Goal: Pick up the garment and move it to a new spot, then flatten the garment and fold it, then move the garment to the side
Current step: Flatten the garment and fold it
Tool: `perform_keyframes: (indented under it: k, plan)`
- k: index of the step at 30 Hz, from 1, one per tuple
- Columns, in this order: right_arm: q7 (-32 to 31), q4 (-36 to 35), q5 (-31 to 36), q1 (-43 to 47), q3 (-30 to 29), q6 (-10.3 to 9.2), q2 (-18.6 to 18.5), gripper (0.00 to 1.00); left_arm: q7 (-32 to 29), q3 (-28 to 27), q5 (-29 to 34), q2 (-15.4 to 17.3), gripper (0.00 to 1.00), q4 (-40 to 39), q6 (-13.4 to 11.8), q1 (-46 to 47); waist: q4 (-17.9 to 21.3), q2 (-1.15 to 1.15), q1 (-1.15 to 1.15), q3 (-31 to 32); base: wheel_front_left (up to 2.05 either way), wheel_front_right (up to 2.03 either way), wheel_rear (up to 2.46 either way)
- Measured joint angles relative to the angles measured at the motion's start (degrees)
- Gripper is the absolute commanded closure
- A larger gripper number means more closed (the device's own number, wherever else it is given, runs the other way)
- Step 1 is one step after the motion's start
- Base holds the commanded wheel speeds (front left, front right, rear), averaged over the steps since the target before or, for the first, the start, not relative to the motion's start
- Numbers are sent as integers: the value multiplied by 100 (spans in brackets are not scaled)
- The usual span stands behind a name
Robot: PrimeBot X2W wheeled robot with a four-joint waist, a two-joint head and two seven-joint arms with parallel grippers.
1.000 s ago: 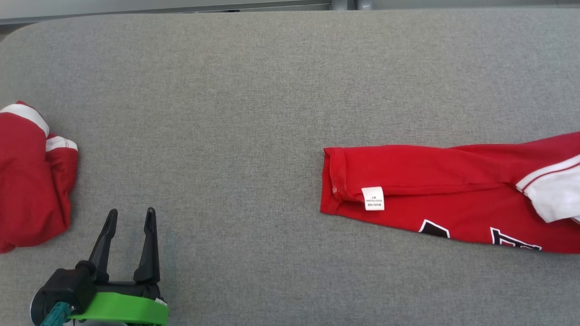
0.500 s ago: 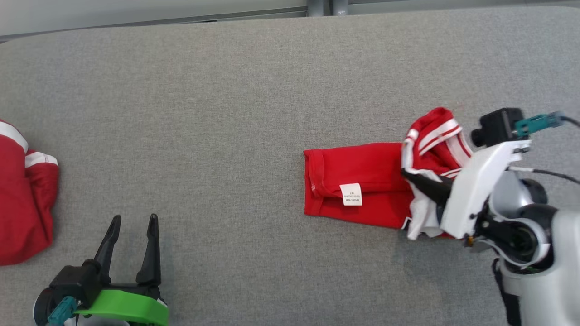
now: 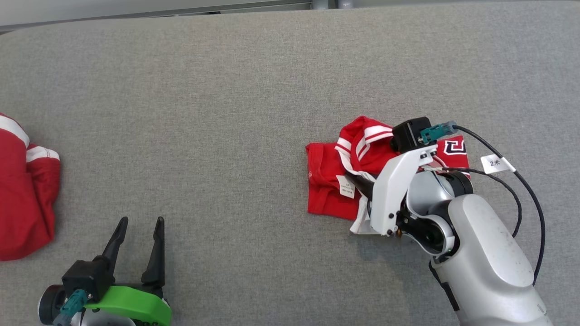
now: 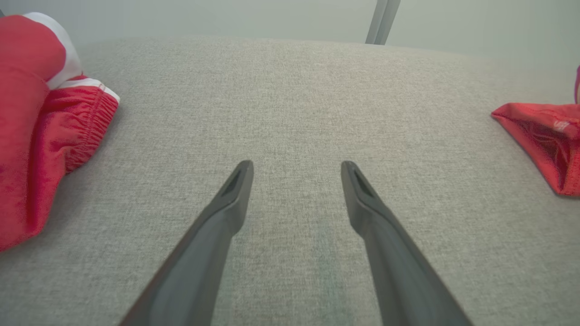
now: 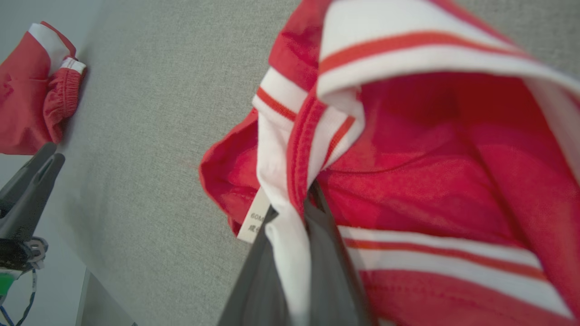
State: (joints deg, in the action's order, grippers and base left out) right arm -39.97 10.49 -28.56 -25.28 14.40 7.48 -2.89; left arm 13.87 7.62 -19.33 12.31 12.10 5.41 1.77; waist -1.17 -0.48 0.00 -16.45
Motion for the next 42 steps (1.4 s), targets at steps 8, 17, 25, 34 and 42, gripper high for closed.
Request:
perform_keyframes:
  k: [8, 17, 25, 34, 42]
  plan:
    - [274, 290, 182, -250, 503, 0, 2, 0, -19, -29, 57, -58, 0, 226, -296, -54, -31, 0, 0, 125, 0, 0, 0]
    - [215, -806, -422, -133, 492, 0, 5, 0, -43, -144, 7, -10, 0, 185, -443, -129, 72, 0, 0, 179, 0, 0, 0]
    - [-792, -2228, -606, 405, -54, 0, -89, 0, -52, -243, -178, -30, 0, 130, -543, -280, 204, 0, 0, 138, 0, 0, 0]
    - [-978, -2677, -367, 732, -311, 0, -88, 0, -60, -186, -223, -67, 0, 87, -542, -273, 282, 0, 0, 54, 0, 0, 0]
    - [-788, -2385, 89, 1223, -1495, 0, -452, 0, 1, -119, -275, -155, 0, -116, -490, -201, 156, 0, 0, -21, 0, 0, 0]
